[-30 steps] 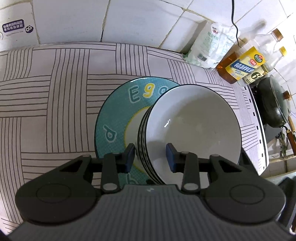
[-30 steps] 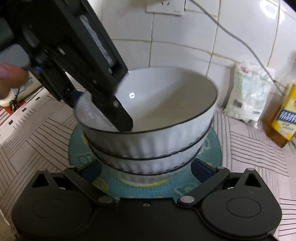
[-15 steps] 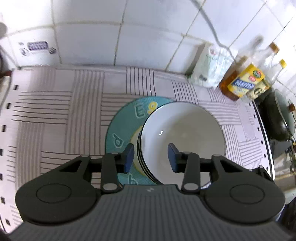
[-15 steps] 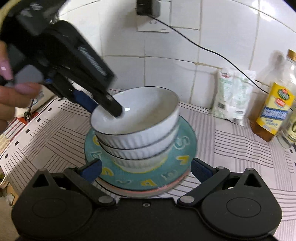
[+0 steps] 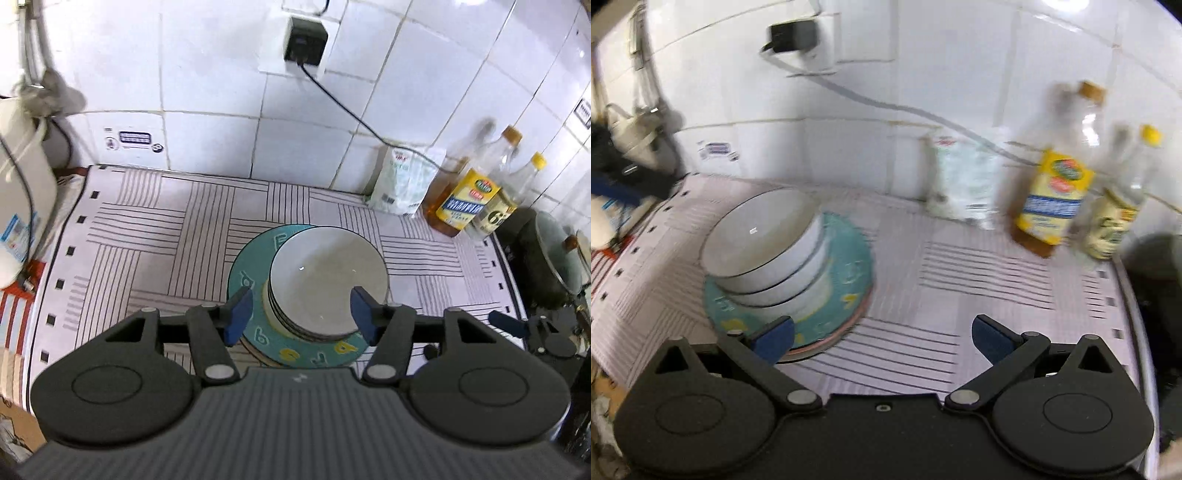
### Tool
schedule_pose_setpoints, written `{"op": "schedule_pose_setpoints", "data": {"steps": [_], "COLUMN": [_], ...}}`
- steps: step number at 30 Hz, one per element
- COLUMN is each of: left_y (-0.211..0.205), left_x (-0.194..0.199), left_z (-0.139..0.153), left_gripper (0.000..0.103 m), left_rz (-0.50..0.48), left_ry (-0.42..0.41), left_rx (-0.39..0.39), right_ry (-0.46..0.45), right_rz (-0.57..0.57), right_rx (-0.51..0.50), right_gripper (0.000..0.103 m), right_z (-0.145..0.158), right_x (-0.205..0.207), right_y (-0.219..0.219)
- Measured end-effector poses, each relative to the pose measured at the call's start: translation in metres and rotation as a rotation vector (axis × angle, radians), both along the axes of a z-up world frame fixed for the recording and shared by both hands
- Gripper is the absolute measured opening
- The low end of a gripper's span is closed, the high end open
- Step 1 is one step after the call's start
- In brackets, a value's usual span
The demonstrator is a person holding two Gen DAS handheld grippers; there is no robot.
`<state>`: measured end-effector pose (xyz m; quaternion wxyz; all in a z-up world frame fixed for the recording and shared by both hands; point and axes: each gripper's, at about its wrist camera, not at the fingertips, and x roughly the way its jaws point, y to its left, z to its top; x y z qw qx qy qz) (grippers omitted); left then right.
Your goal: Organize plates and bowls
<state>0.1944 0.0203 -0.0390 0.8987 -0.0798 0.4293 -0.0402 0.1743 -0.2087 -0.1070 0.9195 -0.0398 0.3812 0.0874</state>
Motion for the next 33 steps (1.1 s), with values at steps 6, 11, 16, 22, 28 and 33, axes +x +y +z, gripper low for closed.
{"op": "schedule_pose_setpoints", "data": {"steps": [6,11,16,22,28,33], "left_y": [-0.002,-0.007,-0.011,-0.014,-0.010,-0.007], "left_x": [-0.035,-0.056,-0.076,-0.095,-0.106,-0.113], "left_z": [0.022,0.032,0.036,0.036,0.038,0.037], "left_gripper": [0.066,0.066,0.071,0.078,0.090,0.093], "left_rz": [0.047,0.067,0.077,0.085,0.092,0.105], "left_ry": [-0.033,-0.053,-0.040,-0.032,-0.066,-0.066], "left_rx": [0.034,0.070,0.102,0.118,0.136,0.156], "right_ry": [-0.015,0.073,0.064,0.026,-0.017,-0.048], "right_rz": [-0.035,0.001,-0.003,-0.037,-0.084,-0.091], "right_rx": [-0.068,0.083,0.078,0.016,0.002,-0.009], "right_gripper": [0.103,0.103,0.103,0.103,0.103,0.103], "right_z": [0.033,0.040,0.053,0.072,0.085,0.092], "right_x": [-0.016,-0.022,-0.046,-0.079,-0.103,-0.117], "right_y": [-0.011,-0.026,-0.024,-0.020,-0.024,-0.023]}}
